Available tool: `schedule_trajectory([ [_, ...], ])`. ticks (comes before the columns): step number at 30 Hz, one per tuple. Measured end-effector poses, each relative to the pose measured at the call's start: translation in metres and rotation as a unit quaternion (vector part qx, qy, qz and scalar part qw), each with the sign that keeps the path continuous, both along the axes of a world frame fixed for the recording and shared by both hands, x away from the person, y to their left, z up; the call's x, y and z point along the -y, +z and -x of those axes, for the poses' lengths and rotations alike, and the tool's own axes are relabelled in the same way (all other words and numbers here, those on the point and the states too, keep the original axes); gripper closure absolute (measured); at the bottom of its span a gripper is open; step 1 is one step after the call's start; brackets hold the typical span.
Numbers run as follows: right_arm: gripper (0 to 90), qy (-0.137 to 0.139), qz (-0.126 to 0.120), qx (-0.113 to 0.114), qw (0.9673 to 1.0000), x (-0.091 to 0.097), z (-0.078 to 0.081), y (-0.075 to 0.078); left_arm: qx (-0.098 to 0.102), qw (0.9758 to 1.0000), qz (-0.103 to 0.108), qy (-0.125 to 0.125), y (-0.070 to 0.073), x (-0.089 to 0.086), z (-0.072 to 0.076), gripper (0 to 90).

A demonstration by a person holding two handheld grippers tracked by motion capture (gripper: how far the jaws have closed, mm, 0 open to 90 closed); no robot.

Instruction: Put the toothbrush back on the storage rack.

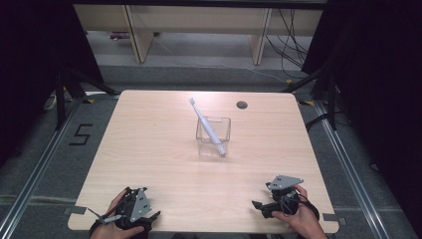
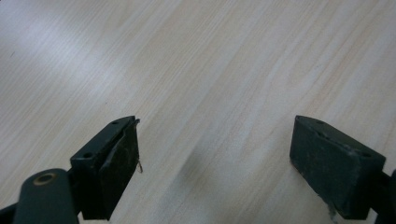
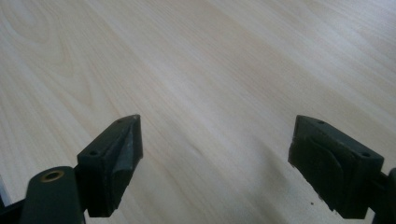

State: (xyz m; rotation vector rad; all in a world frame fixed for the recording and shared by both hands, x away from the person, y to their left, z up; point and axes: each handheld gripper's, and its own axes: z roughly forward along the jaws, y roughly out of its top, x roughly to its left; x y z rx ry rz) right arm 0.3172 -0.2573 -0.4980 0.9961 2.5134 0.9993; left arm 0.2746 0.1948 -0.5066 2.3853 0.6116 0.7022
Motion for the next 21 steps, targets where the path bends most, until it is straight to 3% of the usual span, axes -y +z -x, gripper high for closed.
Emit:
schedule_trajectory([
  [1,18.1,0.0,0.005,-0.009,0.9999,0.0009,0.0011,0.0013,-0.005,1.0,-0.005,-0.001,0.0009,-0.0003,0.0001,15.3],
  [7,18.2,0.004,0.007,-0.002,1.0,0.0029,0.0044,0.0001,0.004,1.0,-0.002,0.003,-0.0006,0.0004,0.0001,15.3],
  [9,18.2,-0.007,0.003,-0.013,0.9999,0.0024,0.0066,0.0,0.003,1.0,-0.002,0.003,-0.0005,0.0003,0.0,15.3],
  [14,18.2,0.002,0.007,-0.006,1.0,0.0042,0.0072,-0.0002,0.0,1.0,-0.002,0.0,0.0,0.0,0.0,15.3],
  [15,18.3,0.0,0.011,-0.018,0.9998,0.0043,0.0081,0.0011,0.0,1.0,-0.002,0.001,-0.0002,0.0,-0.0002,15.3],
  [17,18.4,0.007,0.013,-0.01,0.9998,0.0048,0.0077,0.0003,0.004,1.0,-0.003,0.003,-0.0004,0.0002,0.0,15.3],
  [21,18.4,0.002,0.011,-0.016,0.9998,0.0049,0.0093,0.0004,0.004,1.0,-0.002,0.004,-0.0006,0.0004,0.0,15.3],
])
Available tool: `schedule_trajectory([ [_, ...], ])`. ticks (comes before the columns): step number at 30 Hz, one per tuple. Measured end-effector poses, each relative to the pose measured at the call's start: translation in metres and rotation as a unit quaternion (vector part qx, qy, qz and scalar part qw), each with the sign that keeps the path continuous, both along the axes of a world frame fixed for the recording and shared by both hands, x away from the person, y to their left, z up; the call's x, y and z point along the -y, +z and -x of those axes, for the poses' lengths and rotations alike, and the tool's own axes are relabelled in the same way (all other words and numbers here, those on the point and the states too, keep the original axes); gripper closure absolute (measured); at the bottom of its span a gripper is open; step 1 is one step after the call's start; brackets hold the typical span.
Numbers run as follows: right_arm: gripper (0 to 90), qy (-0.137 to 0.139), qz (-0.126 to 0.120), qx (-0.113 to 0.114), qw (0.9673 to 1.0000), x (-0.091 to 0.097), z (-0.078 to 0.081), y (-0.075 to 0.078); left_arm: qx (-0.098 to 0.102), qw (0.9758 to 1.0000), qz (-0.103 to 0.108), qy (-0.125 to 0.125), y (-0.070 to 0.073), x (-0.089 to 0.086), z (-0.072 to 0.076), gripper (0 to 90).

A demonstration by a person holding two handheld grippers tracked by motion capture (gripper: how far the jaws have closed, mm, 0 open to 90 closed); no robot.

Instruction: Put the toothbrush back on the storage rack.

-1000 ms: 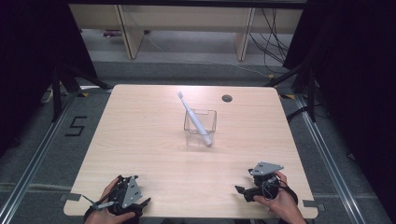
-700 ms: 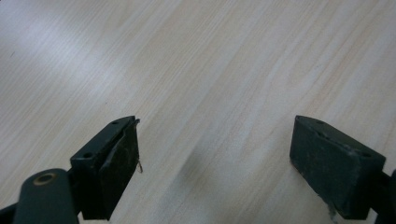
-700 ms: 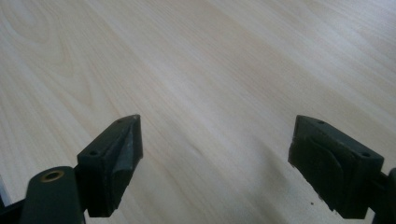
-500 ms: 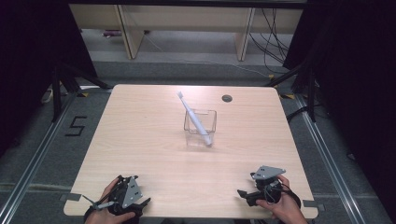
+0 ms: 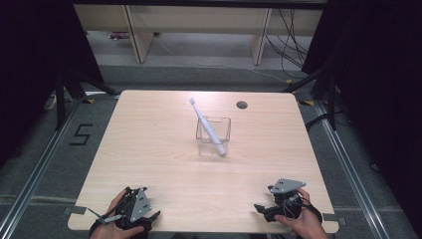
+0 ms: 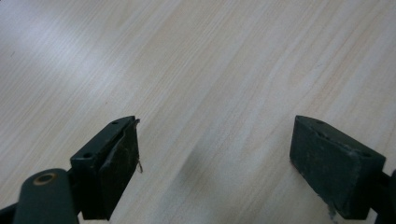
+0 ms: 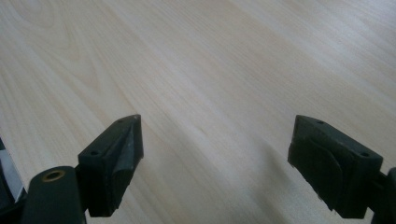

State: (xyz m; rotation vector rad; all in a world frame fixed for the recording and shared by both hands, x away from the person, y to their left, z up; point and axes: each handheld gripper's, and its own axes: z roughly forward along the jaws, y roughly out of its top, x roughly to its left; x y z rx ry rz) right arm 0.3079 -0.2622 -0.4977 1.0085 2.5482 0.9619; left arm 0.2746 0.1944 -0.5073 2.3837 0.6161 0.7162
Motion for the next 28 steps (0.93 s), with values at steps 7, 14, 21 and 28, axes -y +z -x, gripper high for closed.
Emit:
schedule_trajectory([
  [7,18.4,0.004,-0.002,0.007,1.0,-0.0003,0.0,-0.0005,0.0,1.0,-0.001,0.0,0.0002,-0.0001,-0.0001,15.3],
  [14,18.5,0.002,-0.002,0.01,0.9999,-0.0008,-0.0002,-0.0014,0.0,1.0,0.0,-0.001,0.0002,-0.0001,-0.0001,15.3],
  [21,18.4,0.007,-0.003,0.008,0.9999,-0.0012,-0.0005,-0.0013,0.0,1.0,-0.002,0.0,0.0003,-0.0002,-0.0001,15.3],
  [28,18.4,0.011,0.0,0.013,0.9999,-0.001,-0.0013,-0.002,0.0,1.0,-0.001,0.0,0.0001,-0.0001,0.0,15.3],
])
